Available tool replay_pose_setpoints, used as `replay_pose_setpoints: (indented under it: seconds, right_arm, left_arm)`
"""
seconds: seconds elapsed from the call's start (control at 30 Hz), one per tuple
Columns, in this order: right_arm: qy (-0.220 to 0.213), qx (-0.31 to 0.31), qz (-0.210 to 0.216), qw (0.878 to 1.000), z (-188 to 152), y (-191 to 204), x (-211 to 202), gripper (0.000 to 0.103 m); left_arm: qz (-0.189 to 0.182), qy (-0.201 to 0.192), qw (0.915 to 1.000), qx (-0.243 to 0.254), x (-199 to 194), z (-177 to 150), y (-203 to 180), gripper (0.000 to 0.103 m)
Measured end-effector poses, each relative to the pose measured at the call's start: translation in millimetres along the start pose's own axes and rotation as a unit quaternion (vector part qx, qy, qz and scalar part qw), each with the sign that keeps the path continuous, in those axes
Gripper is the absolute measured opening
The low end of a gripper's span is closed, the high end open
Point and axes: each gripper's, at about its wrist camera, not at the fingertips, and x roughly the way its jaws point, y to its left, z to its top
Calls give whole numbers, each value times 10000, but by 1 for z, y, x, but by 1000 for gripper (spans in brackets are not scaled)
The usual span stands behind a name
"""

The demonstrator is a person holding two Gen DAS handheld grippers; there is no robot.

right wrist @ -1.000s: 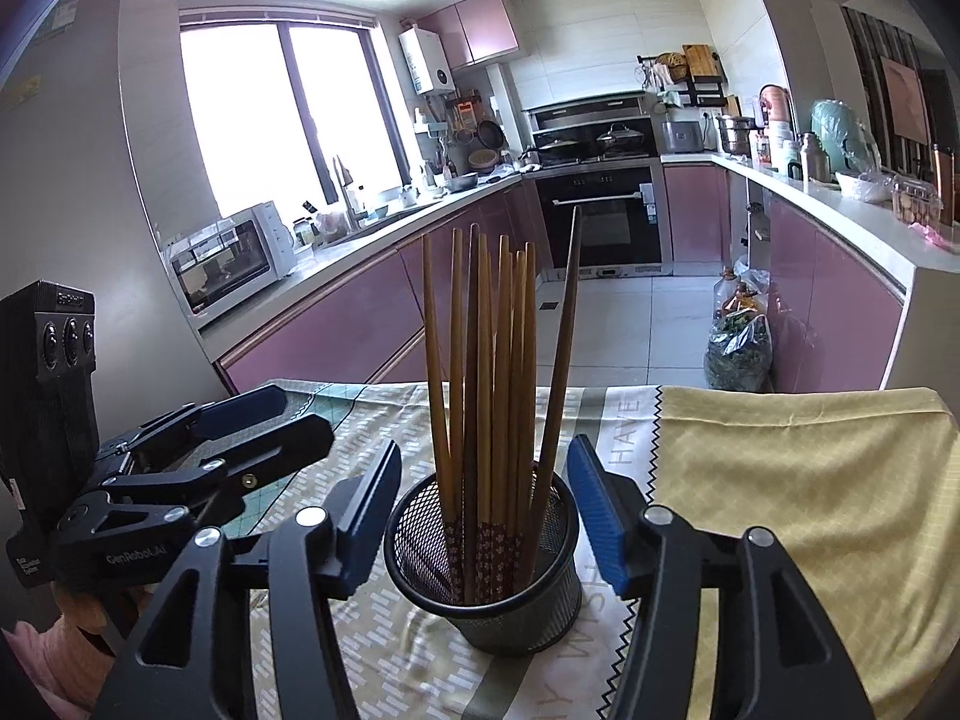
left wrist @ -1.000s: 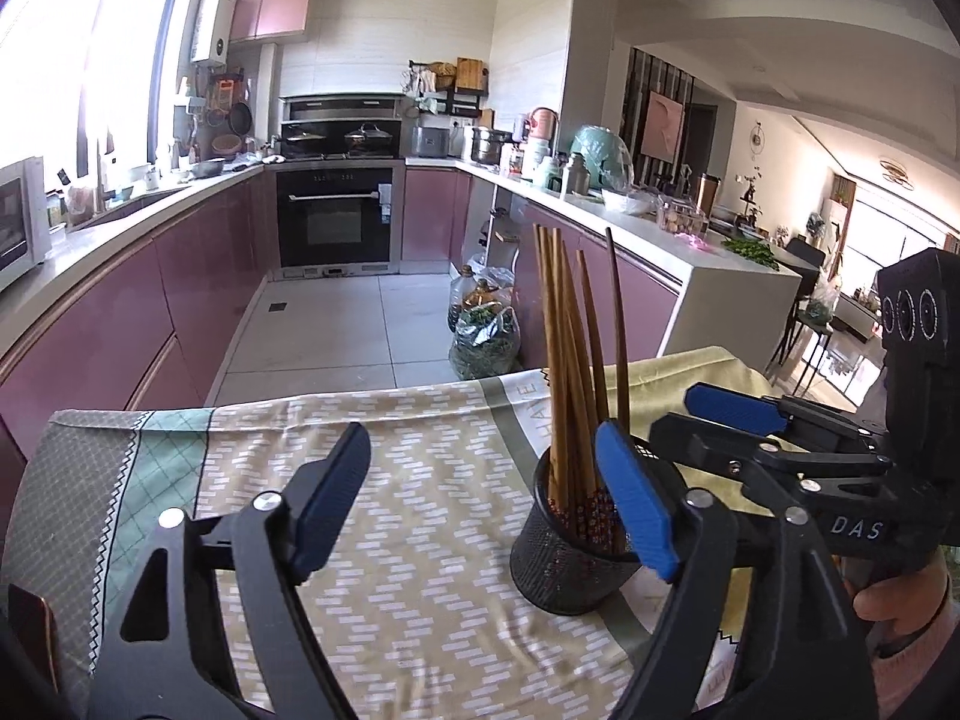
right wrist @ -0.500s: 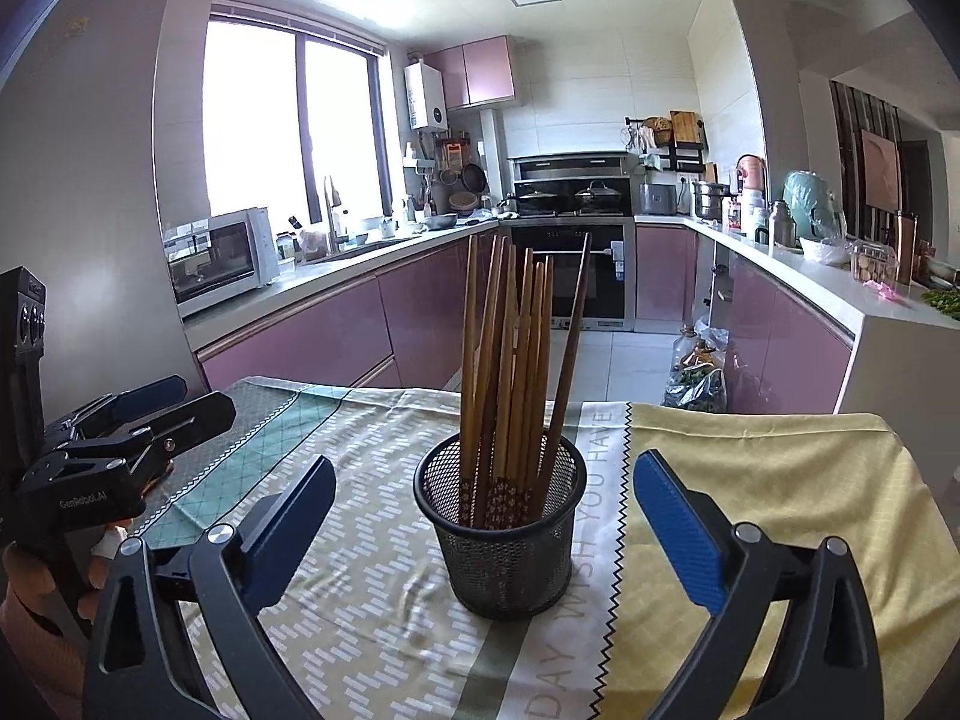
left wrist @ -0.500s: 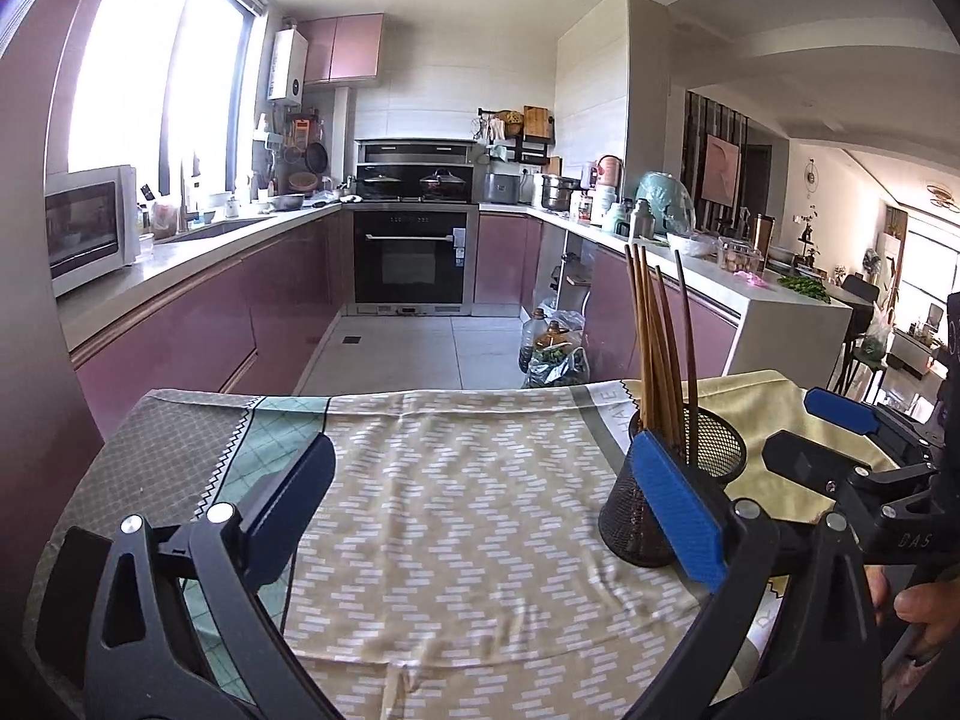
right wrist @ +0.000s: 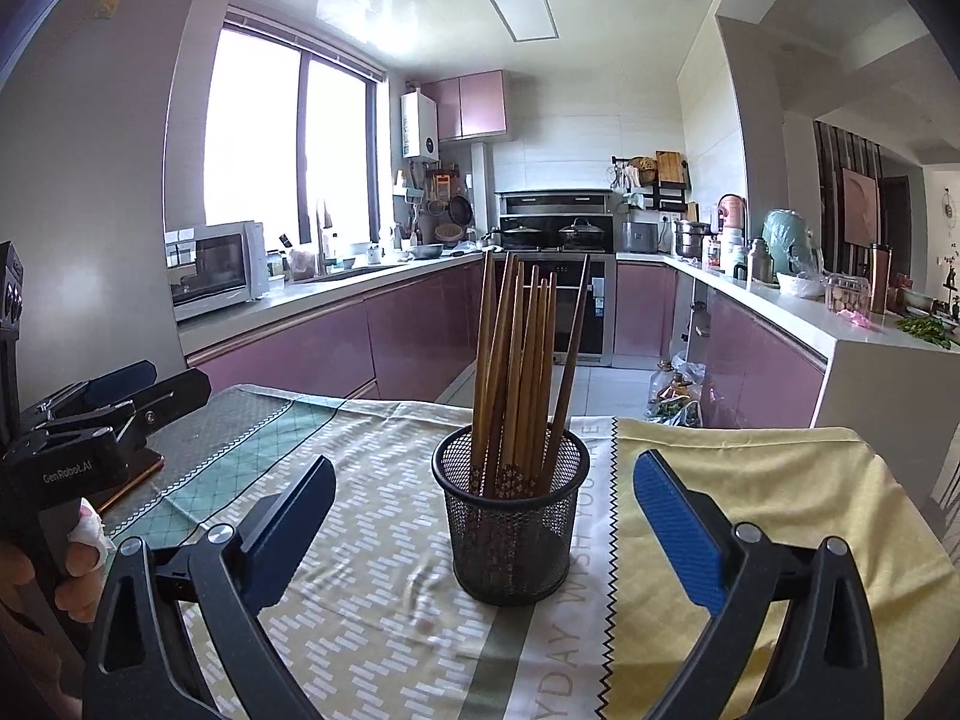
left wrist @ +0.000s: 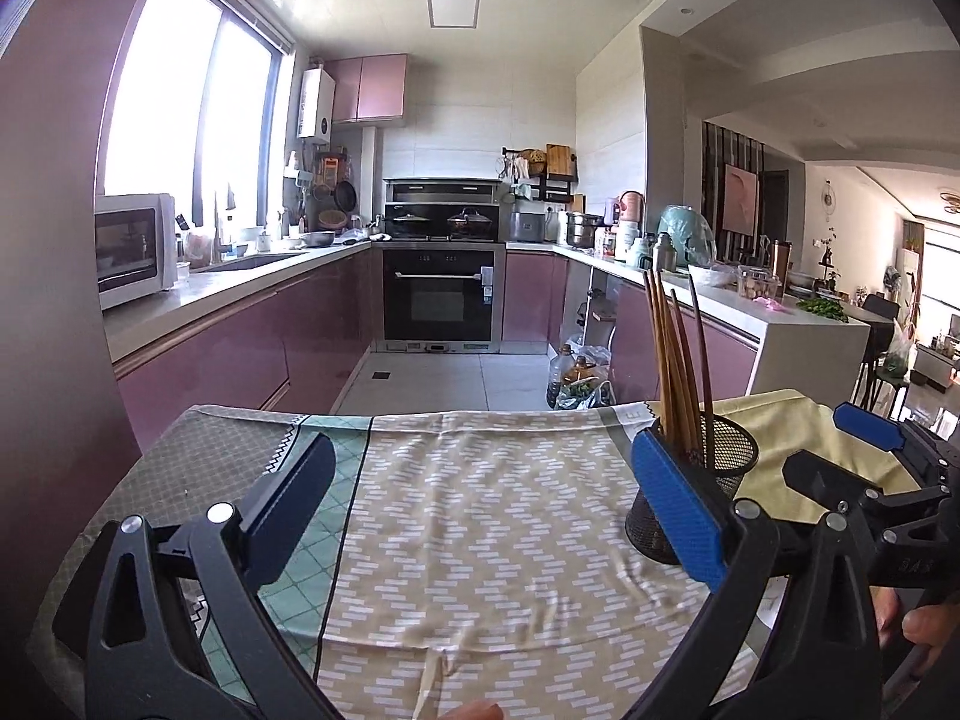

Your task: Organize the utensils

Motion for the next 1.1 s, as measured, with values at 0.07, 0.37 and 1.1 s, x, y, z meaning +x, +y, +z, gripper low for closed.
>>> replay_pose_setpoints:
  seconds: [0.07, 0.37, 1.1]
  right_arm:
    - [-40, -5, -13, 10000, 0, 2, -2, 96]
    - [-89, -110, -44, 9999, 0, 10, -6, 96]
    - [-140, -105, -34, 9998, 1, 14, -11, 96]
  left_arm:
    - [36, -86, 10000, 13, -3, 0, -1, 97]
    - [125, -175, 9998, 42, -9, -4, -3, 97]
    - [125, -286, 9994, 116, -19, -5, -8, 97]
